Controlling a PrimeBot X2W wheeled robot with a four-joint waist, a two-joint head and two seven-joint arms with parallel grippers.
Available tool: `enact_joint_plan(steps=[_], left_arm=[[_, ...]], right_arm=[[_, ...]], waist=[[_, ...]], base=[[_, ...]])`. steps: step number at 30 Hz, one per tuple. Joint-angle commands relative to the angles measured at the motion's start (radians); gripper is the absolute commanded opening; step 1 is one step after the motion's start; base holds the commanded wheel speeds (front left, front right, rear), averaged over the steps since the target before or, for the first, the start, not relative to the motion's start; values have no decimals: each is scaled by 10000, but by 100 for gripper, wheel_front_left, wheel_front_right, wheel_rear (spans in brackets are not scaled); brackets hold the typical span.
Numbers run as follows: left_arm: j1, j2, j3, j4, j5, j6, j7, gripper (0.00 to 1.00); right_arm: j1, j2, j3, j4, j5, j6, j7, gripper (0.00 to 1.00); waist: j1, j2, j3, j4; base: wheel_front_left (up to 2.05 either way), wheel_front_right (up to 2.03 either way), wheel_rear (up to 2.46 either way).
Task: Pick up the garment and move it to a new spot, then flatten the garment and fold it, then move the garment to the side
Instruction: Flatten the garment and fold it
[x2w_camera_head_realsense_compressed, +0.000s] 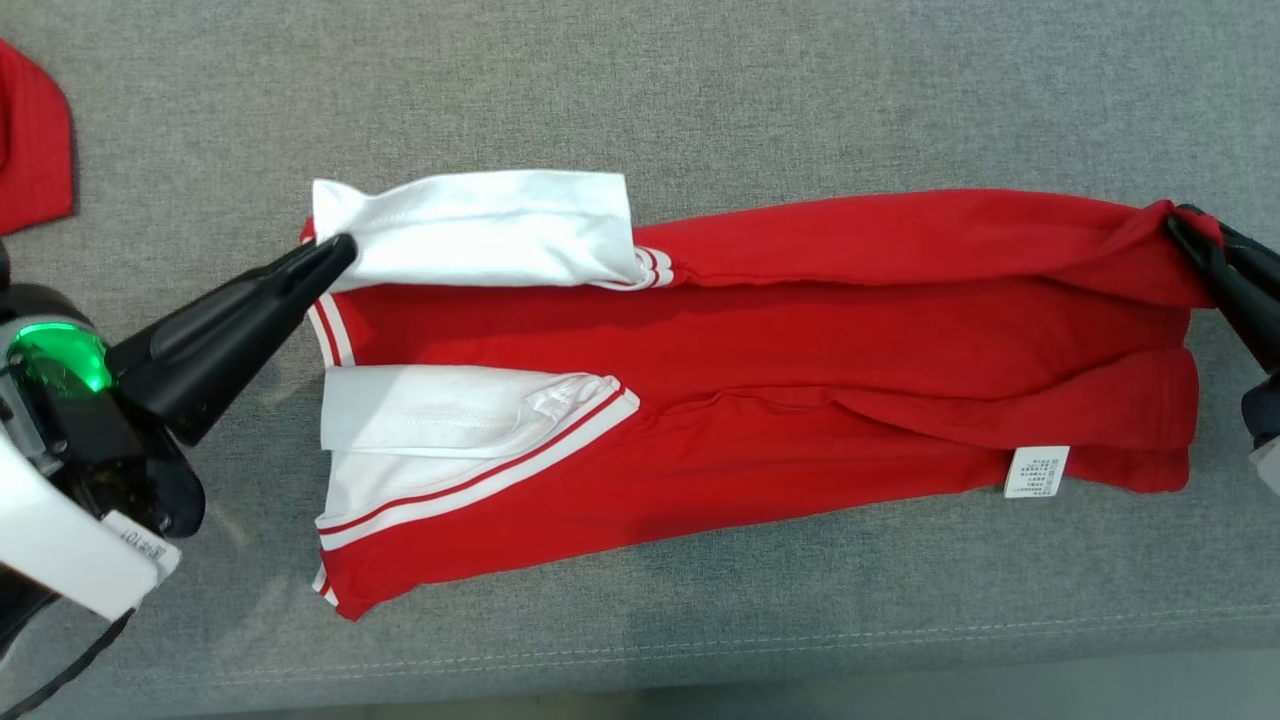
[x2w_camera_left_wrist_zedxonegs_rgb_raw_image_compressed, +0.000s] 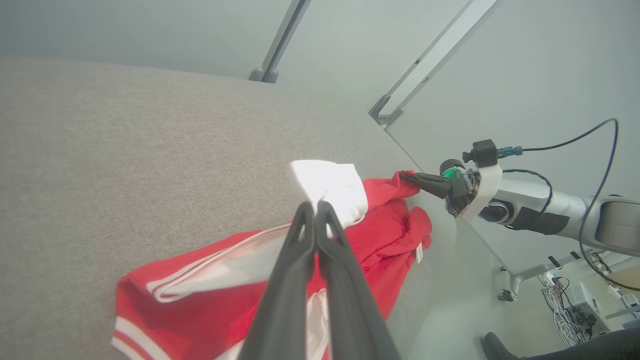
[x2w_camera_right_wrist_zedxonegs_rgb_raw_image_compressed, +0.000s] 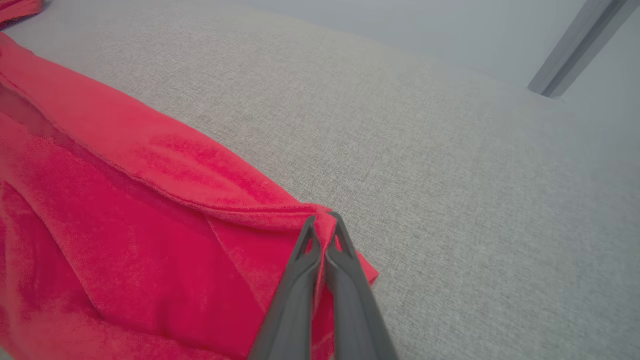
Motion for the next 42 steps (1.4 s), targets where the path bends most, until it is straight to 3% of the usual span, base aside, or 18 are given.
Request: enact_joint_plan(steps=[1, 6, 14, 15, 16, 17, 18, 24, 26, 27, 32, 37, 38, 42], left_arm=[[186, 618, 602, -353, -138, -71, -352, 0], [1381, 933, 601, -857, -298, -71, -1340, 0], [2434, 705, 152, -742, -534, -71, -1985, 0], [2517, 648, 47, -629, -581, -71, -1945, 11], [2592, 584, -60, -508, -629, -71, -1892, 42], [2656, 503, -140, -368, -673, -71, -1877, 85], [2697, 409, -188, -202, -686, -70, -1908, 100], [2983, 25, -231, 692, -387, 216, -2506, 100], [3092, -59, -97, 895, -75, 544, -2815, 100], [3193, -110, 112, 1107, 439, 1107, -3042, 100], [3426, -615, 810, 1427, 2098, 2969, -3244, 100], [3945, -1890, 2158, 1528, 3613, 4687, -3257, 100], [3945, -1890, 2158, 1528, 3613, 4687, -3257, 100], [4702, -3050, 2950, 1433, 4579, 5499, -3258, 100]], right_arm=[[679, -548, -35, -286, 67, -30, -183, 0], [1279, -801, -29, -836, -13, -30, -316, 0], [2161, -717, -202, -991, -8, -30, -384, 0], [2241, -667, -203, -999, -29, -30, -387, 25], [2337, -620, -199, -978, -38, -30, -389, 50], [2439, -574, -198, -964, -24, -30, -391, 100], [2532, -548, -212, -955, -60, -30, -393, 100], [3464, -131, -1127, -1043, -94, -30, -397, 100], [3998, 238, -1943, -1087, 67, -30, -398, 100], [4632, 768, -3182, -933, 277, -30, -398, 100], [5835, 2308, -5804, -38, -491, -30, -399, 100], [5948, 3485, -6847, 453, -1422, -30, -399, 100], [5948, 3485, -6847, 453, -1422, -30, -399, 100], [5721, 4296, -7257, 903, -1930, -30, -318, 100]], waist=[[0, 0, -70, 42], [0, 0, -197, 92], [0, 0, -332, 127], [0, 0, -354, 123], [0, 0, -379, 121], [0, 0, -404, 120], [0, 0, -433, 121], [0, 0, -745, 147], [0, 0, -880, 175], [0, 0, -1027, 207], [0, 0, -1461, 253], [0, 0, -1963, 320], [0, 0, -1963, 320], [0, 0, -2414, 366]], base=[[0, 0, 0], [0, 0, 0], [0, 0, 0], [0, 0, 0], [0, 0, 0], [0, 0, 0], [0, 0, 0], [0, 0, 0], [0, 0, 0], [0, 0, 0], [0, 0, 0], [0, 0, 0], [0, 0, 0], [0, 0, 0]])
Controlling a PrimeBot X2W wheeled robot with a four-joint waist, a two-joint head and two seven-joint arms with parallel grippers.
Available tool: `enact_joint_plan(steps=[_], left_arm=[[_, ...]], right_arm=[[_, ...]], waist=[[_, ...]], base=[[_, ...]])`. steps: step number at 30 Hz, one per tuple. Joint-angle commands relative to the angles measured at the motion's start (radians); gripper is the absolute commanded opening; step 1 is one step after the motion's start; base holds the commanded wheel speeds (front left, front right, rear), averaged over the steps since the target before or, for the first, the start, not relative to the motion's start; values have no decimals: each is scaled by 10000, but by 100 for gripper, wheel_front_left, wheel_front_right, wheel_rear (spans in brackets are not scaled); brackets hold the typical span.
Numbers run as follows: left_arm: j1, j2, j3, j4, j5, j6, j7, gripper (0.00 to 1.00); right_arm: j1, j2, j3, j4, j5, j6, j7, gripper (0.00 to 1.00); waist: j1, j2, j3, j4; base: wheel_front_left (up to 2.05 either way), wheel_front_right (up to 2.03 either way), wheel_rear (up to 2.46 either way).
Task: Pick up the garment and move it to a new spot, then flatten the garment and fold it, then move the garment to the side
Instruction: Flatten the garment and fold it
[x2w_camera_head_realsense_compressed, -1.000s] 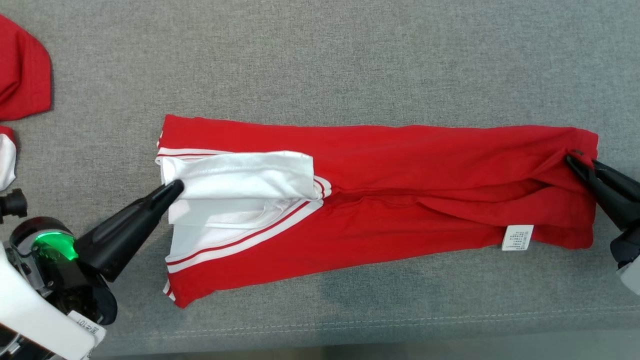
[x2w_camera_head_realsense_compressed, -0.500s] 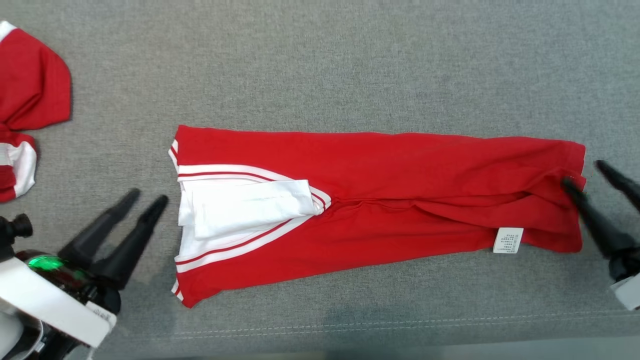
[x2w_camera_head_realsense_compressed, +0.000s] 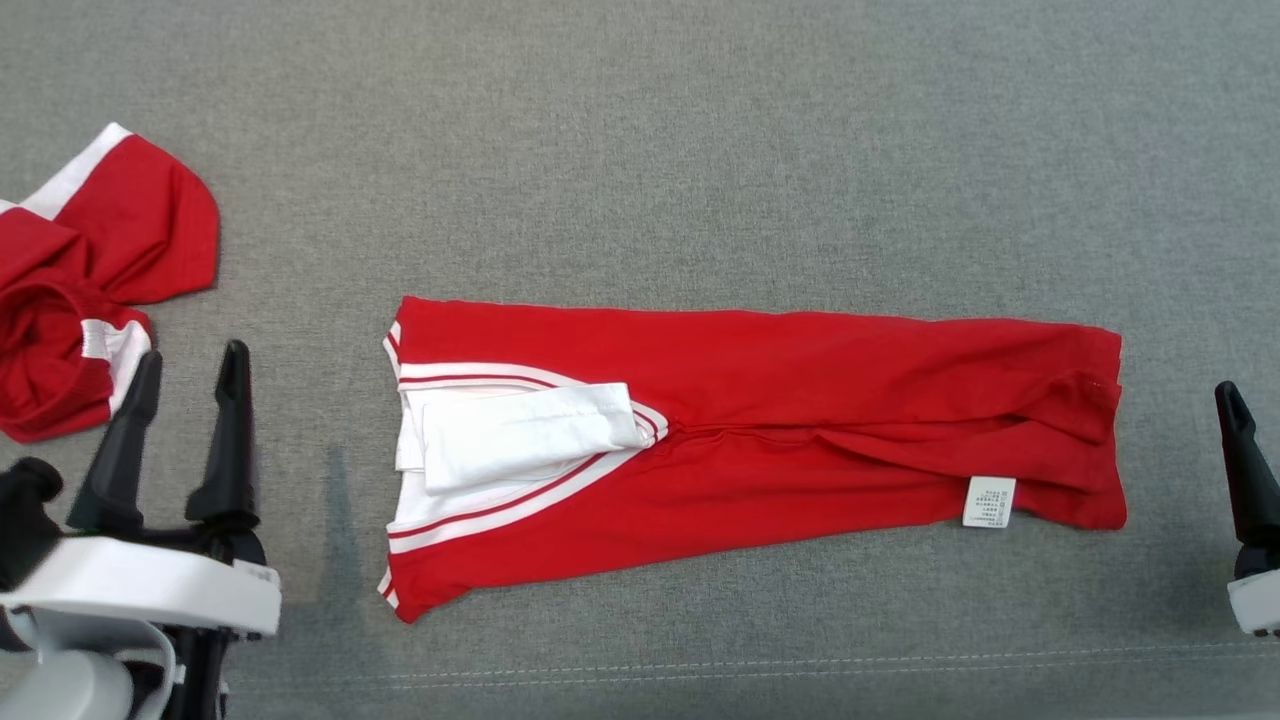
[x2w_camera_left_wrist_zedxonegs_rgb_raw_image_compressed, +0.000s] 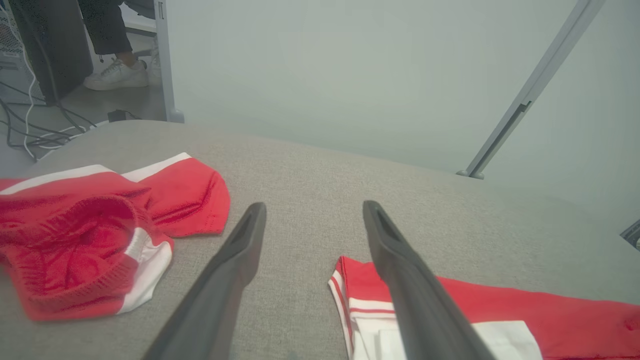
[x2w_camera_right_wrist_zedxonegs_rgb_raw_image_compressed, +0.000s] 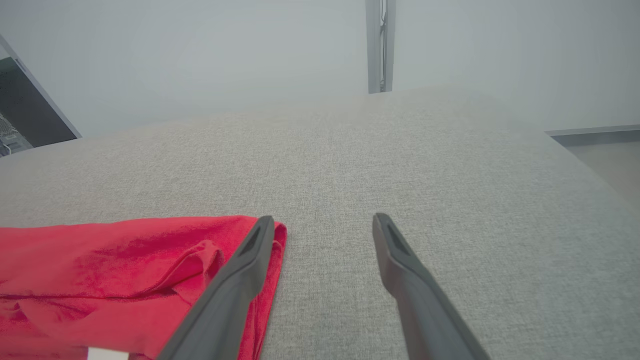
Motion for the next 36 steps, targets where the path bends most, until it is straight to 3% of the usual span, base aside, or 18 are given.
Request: enact_joint_plan(steps=[1, 10, 13, 29, 34, 35, 36], left_arm=[[-29, 271, 473, -188, 212, 78, -85, 100], [824, -1070, 625, 295, 2274, 463, -86, 100], [968, -1335, 595, 474, 2485, 352, -87, 100], [592, -1777, 234, 681, 2864, 119, -76, 100], [604, -1870, 203, 709, 2829, 114, -75, 100], [602, -1887, 191, 717, 2827, 107, -75, 100], [584, -1912, 190, 710, 2828, 94, -75, 100]], right_arm=[[-76, -175, 0, -66, -107, -29, -17, 100], [-354, 1033, -404, 973, -854, -29, 641, 100], [-533, 1248, -474, 1417, -1011, -29, 819, 100], [-1989, 1731, 387, 4371, -1048, -29, 2048, 100], [-2099, 1783, 852, 4760, -667, -29, 2506, 100], [-2116, 1761, 956, 4788, -576, -29, 2597, 49], [-2114, 1758, 1025, 4843, -443, -29, 2725, 43]], waist=[[0, 0, -242, 76], [0, 0, -987, 360], [0, 0, -1149, 464], [0, 0, -1240, 1041], [0, 0, -1226, 1050], [0, 0, -1230, 1043], [0, 0, -1235, 1036]], base=[[0, 0, 0], [0, 0, 0], [0, 0, 0], [0, 0, 0], [0, 0, 0], [0, 0, 0], [0, 0, 0]])
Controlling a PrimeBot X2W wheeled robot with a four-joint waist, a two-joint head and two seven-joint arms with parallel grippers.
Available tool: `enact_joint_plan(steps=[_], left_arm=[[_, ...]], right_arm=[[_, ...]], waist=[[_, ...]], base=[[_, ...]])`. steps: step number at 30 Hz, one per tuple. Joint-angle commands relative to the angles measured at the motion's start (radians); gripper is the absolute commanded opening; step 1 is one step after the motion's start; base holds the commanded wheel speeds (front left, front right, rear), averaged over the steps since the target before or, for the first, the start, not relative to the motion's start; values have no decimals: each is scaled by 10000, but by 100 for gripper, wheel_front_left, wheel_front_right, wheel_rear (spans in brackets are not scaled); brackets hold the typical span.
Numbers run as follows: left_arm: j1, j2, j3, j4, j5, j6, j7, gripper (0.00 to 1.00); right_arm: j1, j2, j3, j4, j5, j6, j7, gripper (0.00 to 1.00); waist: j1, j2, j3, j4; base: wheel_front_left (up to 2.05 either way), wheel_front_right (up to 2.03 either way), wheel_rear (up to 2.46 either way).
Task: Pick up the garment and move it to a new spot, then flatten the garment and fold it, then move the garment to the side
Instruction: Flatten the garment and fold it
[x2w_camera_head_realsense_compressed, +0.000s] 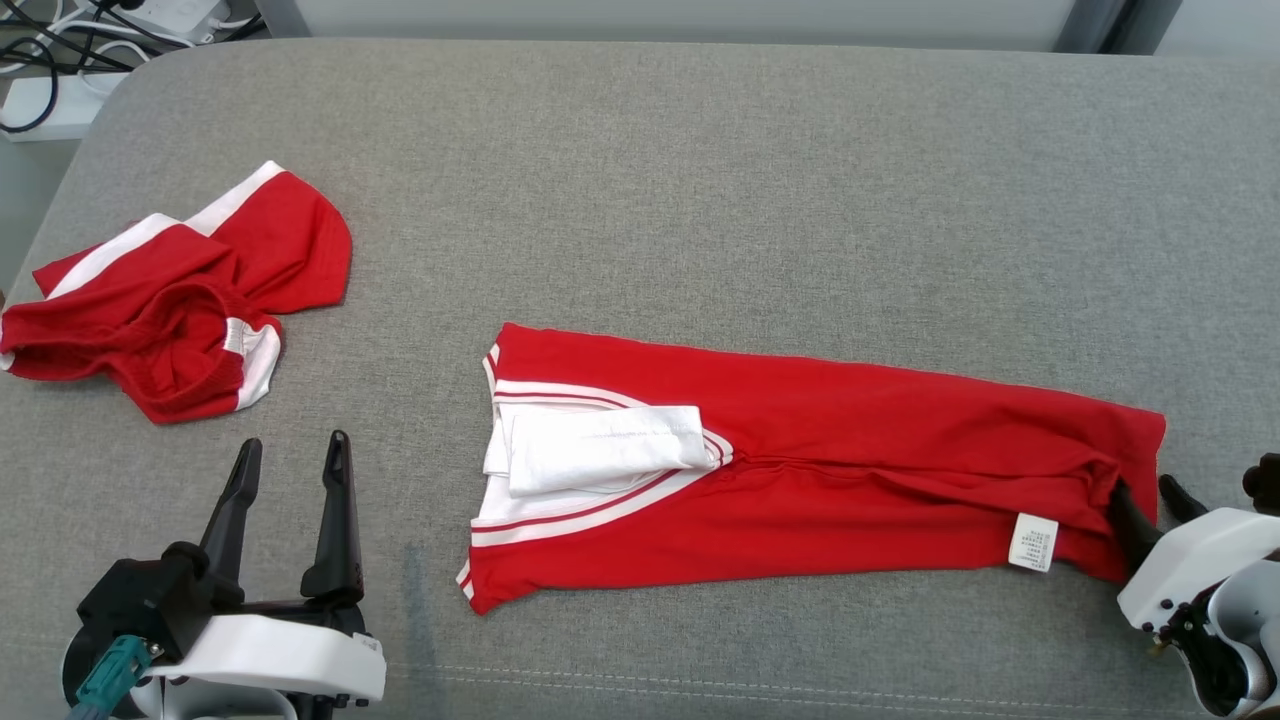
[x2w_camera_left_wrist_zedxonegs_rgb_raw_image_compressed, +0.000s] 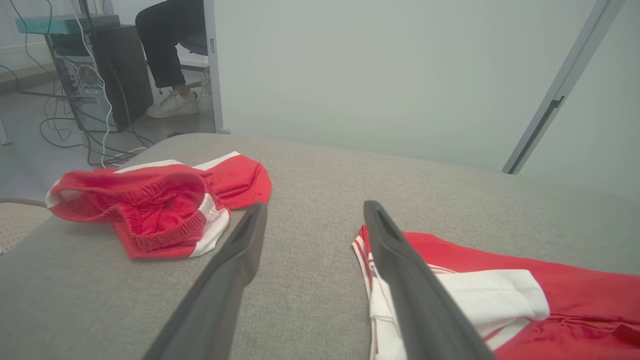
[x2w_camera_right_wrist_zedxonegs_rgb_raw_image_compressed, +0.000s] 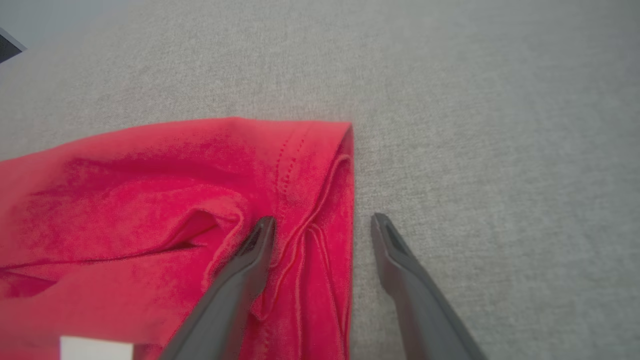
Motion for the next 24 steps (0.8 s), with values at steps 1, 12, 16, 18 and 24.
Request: enact_joint_plan(steps=[1, 12, 16, 18, 24], left_arm=[[-484, 163, 379, -195, 69, -52, -77, 100], [-610, 89, 397, -248, 75, -144, -80, 100], [-674, 70, 396, -243, 97, -203, -81, 100], [-704, 65, 395, -223, 117, -218, -82, 100], [-694, 112, 476, -160, 161, -211, -83, 100]], right_arm=[[89, -54, 404, 53, 186, -27, 302, 43], [-59, -1435, -765, 712, 779, -27, -343, 0], [-167, -2038, -1341, 1061, 787, -27, -651, 0], [-263, -2182, -1484, 1111, 821, -27, -749, 0], [-623, -1958, -1324, 174, 1054, -27, -720, 0]], waist=[[0, -1, -6, -13], [0, -1, 150, -155], [0, -1, 206, -228], [0, -1, 218, -267], [0, -1, 137, -386]], base=[[0, 0, 0], [0, 0, 0], [0, 0, 0], [0, 0, 0], [0, 0, 0]])
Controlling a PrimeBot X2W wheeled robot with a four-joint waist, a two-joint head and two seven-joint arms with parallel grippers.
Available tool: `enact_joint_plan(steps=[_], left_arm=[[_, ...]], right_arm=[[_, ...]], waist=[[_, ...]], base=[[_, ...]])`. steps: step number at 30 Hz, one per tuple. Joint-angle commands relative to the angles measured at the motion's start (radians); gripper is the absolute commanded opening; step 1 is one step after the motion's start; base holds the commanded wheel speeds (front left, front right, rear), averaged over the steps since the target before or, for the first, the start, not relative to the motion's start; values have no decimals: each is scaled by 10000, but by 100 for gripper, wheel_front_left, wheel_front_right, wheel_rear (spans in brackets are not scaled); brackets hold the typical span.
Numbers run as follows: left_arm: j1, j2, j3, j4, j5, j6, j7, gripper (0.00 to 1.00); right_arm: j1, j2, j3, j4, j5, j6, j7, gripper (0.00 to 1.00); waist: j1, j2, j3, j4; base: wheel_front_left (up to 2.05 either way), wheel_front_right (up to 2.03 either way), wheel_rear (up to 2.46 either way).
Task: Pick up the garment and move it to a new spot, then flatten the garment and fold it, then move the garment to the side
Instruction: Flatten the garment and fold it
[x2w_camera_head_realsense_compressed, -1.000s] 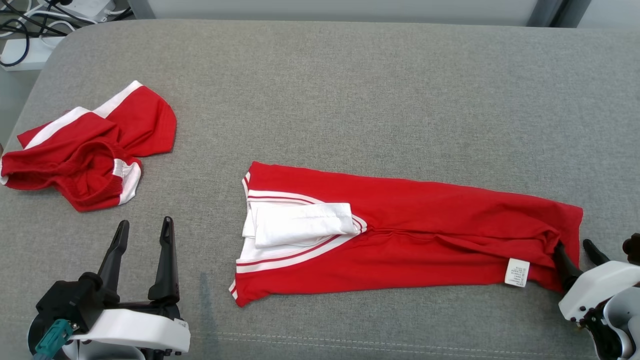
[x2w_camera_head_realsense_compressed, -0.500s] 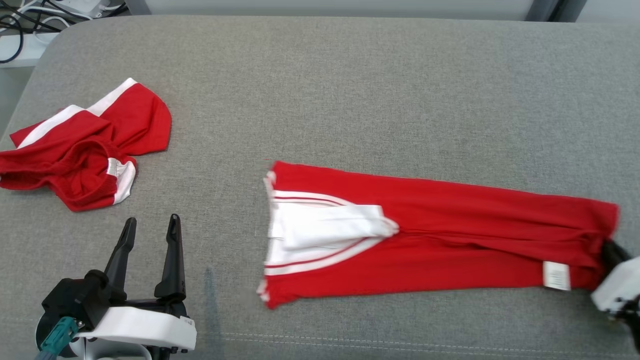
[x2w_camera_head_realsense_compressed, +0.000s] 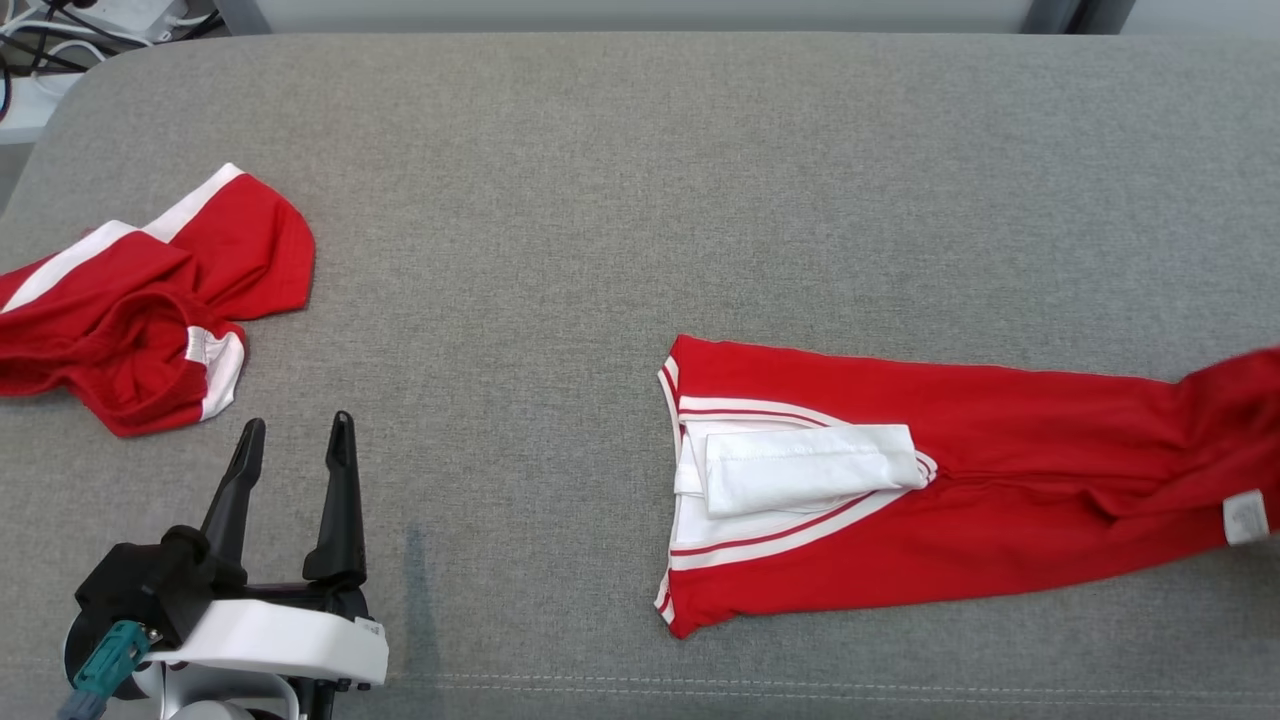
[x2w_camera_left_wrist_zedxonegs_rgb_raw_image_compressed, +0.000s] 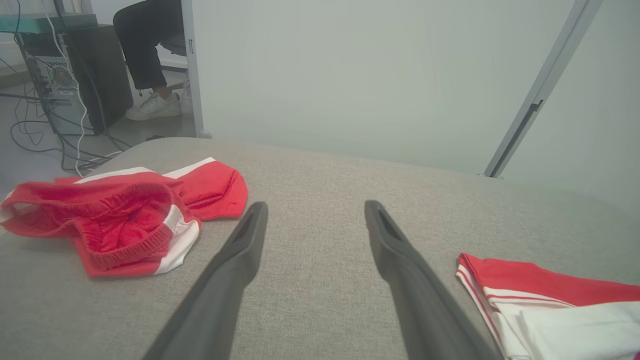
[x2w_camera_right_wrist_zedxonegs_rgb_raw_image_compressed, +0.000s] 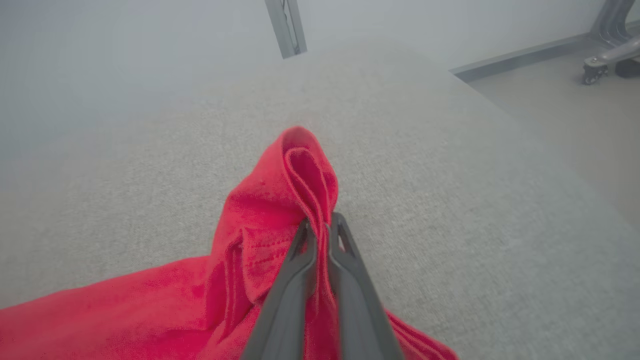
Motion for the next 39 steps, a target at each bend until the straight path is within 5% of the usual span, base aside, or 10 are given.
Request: enact_joint_plan(steps=[1, 10, 14, 18, 31, 32, 33, 34, 39], left_arm=[[-398, 304, 468, -196, 129, -46, -83, 100], [-434, 346, 418, -182, 122, -86, -43, 100], [-522, 297, 336, -118, 125, -145, -37, 100], [-644, 185, 180, 36, 120, -274, -36, 100], [-906, -27, -148, 459, 141, -565, -11, 100], [-914, -39, -154, 475, 140, -581, -13, 100], [-924, -54, -157, 490, 133, -598, -15, 100], [-932, -63, -156, 509, 128, -611, -17, 100], [-936, -77, -101, 573, 114, -649, -29, 100]], right_arm=[[-205, -122, 297, -730, 104, -40, -62, 0], [287, 1652, 1747, -5787, 36, -40, 1065, 0], [582, 2824, 2326, -6873, -181, -40, 1567, 0], [441, 3839, 2916, -6479, -789, -40, 1569, 0], [-314, 4252, 4342, -4505, -1011, -40, 1349, 0], [-355, 4257, 4410, -4382, -949, -40, 1332, 24], [-394, 4261, 4538, -4305, -814, -40, 1366, 70], [-436, 4264, 4709, -4337, -569, -40, 1345, 100], [-527, 4268, 5199, -5055, 876, -40, 1353, 100]], waist=[[0, 0, -35, -44], [0, 0, -167, -84], [0, 0, -186, 40], [0, 0, -228, 274], [0, 0, -308, 658], [0, 0, -303, 659], [0, 0, -299, 660], [0, 0, -295, 656], [0, 0, -291, 569]], base=[[0, 0, 0], [0, 0, 0], [0, 0, 0], [0, 0, 0], [0, 0, 0], [0, 0, 0], [0, 0, 0], [0, 0, 0], [0, 0, 0]])
